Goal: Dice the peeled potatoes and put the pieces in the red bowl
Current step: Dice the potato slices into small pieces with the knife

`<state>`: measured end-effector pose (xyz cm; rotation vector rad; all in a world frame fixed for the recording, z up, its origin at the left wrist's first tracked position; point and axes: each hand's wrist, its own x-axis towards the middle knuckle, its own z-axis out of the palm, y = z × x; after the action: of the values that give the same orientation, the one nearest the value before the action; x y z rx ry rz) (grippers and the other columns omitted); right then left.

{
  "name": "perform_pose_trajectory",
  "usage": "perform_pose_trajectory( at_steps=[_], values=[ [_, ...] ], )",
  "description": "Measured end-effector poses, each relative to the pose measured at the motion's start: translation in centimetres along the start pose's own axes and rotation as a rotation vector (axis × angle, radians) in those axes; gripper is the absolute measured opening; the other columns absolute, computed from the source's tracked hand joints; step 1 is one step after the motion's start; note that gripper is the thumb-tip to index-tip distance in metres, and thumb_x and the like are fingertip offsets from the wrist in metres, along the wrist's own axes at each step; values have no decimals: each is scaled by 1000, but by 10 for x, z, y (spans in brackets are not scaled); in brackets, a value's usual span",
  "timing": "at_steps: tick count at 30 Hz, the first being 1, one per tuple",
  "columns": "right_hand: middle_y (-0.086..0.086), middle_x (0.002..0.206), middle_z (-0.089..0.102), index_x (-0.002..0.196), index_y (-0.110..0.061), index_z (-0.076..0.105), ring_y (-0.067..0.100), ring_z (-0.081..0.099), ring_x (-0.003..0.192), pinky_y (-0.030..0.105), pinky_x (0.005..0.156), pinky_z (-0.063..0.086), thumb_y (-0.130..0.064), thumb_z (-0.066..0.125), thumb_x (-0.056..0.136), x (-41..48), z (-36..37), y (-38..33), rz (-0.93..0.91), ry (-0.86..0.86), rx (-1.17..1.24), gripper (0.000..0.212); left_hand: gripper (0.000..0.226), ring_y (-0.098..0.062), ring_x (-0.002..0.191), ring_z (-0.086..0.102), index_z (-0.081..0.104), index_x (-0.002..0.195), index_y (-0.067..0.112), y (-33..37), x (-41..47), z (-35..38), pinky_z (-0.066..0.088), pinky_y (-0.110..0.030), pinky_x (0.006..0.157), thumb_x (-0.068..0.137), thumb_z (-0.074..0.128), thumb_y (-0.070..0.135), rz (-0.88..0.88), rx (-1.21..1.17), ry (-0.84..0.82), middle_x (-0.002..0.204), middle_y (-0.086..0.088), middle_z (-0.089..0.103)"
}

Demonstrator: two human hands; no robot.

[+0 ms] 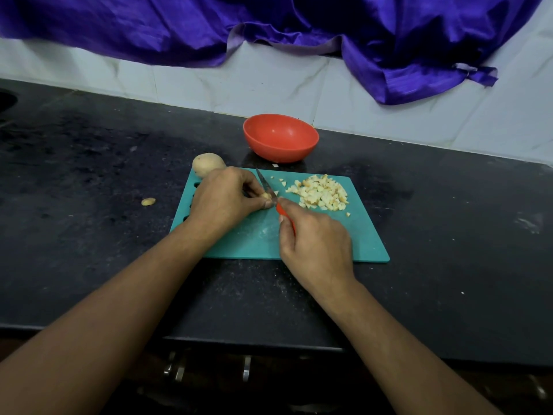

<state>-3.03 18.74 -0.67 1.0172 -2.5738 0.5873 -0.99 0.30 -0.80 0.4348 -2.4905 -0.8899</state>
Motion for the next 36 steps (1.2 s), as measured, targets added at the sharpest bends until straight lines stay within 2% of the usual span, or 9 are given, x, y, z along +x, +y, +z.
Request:
perform_pose_trajectory(
  at_steps=[4, 7, 15, 19, 23, 27, 30, 36],
  values=[
    [-7, 88, 72, 143, -32, 58, 17, 67, 75, 31, 60, 45, -36, 45, 104, 0, 0, 0, -6, -5, -22, 41, 13, 2, 78, 66, 79, 84, 30, -2, 0, -2, 59, -33, 78, 78, 88, 37, 4, -10, -26, 78, 18, 73],
    [-7, 90, 72, 143, -32, 57, 15, 66, 75, 31, 61, 45, -36, 45, 104, 0, 0, 0, -2, -4, -13, 41, 11, 2, 79, 67, 80, 87, 32, -5, -1, -3, 60, -35, 82, 79, 87, 33, 6, -32, -37, 81, 19, 74],
    [-5, 85, 71, 141, -31, 58, 20, 66, 74, 33, 60, 43, -34, 46, 103, 8, 3, -3, -24, -3, -34, 39, 9, 1, 75, 64, 80, 87, 30, -2, -1, -2, 56, -28, 74, 81, 86, 31, -10, 4, -13, 78, 17, 71],
    [-5, 85, 70, 145, -32, 55, 20, 65, 73, 34, 60, 49, -32, 45, 104, 5, 1, 0, -49, -52, -99, 42, 9, 1, 77, 63, 80, 89, 32, 0, -2, -1, 54, -26, 74, 82, 85, 32, -12, 31, -4, 78, 21, 69],
    [-6, 81, 68, 146, -32, 54, 20, 63, 70, 32, 58, 41, -30, 43, 104, 1, -1, 2, -73, -95, -156, 43, 10, 1, 79, 64, 80, 91, 32, 2, -3, -1, 56, -28, 77, 82, 85, 32, -27, 58, 9, 77, 26, 64],
    [-6, 89, 72, 142, -35, 57, 19, 67, 79, 34, 63, 45, -33, 44, 104, -5, -8, 7, 2, -78, -85, 40, 11, 0, 81, 65, 80, 91, 32, 3, -4, -1, 58, -32, 79, 82, 85, 34, -27, 51, 20, 81, 23, 69],
    [-6, 90, 72, 141, -34, 59, 18, 66, 79, 31, 62, 39, -35, 47, 104, -6, -9, 9, 74, -14, -3, 39, 11, 0, 80, 65, 80, 89, 33, 2, -5, -1, 58, -34, 78, 81, 86, 37, -35, 29, 16, 83, 20, 72],
    [-6, 87, 71, 141, -33, 58, 18, 67, 76, 33, 63, 48, -36, 47, 104, -1, -2, 0, 18, 3, 29, 39, 9, 1, 80, 65, 79, 86, 33, 0, -4, -1, 58, -31, 77, 81, 86, 35, -38, 3, 10, 82, 19, 73]
  ],
)
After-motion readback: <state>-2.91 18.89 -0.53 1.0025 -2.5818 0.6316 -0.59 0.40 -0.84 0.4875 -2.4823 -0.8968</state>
